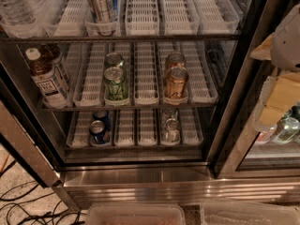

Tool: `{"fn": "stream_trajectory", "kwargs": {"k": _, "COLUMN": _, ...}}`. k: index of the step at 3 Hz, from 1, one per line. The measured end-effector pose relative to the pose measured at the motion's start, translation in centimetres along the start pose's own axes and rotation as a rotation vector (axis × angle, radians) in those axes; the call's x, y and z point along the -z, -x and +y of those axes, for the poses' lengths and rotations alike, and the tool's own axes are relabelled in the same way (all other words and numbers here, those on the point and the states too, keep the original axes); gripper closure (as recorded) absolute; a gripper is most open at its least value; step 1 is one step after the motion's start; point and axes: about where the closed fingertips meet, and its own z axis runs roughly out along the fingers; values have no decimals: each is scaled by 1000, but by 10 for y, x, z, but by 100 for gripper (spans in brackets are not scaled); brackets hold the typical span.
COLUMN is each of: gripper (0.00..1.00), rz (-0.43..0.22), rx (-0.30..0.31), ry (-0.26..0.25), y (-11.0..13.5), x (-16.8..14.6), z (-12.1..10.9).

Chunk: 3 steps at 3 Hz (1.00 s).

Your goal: Pick green can from middle shelf of fridge

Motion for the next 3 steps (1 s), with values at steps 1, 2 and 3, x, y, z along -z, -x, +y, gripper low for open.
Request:
{"fn": "stream_trajectory", "kwargs": {"k": 1, "gripper": 0, "rz": 1, "rx": -11, "ry": -1, "y": 1, "x": -9, "z": -1}}
{"fn": "stream_trajectory", "kwargs": {"k": 2, "gripper": 0, "rz": -4, "rx": -21, "ry": -9, "y": 9, "x": -31, "z": 11}}
{"fn": "stream_trajectory", "kwargs": {"k": 3, "gripper": 0, "rz": -60, "rx": -21, "ry": -8, "y": 22, "x": -68, "z": 38}}
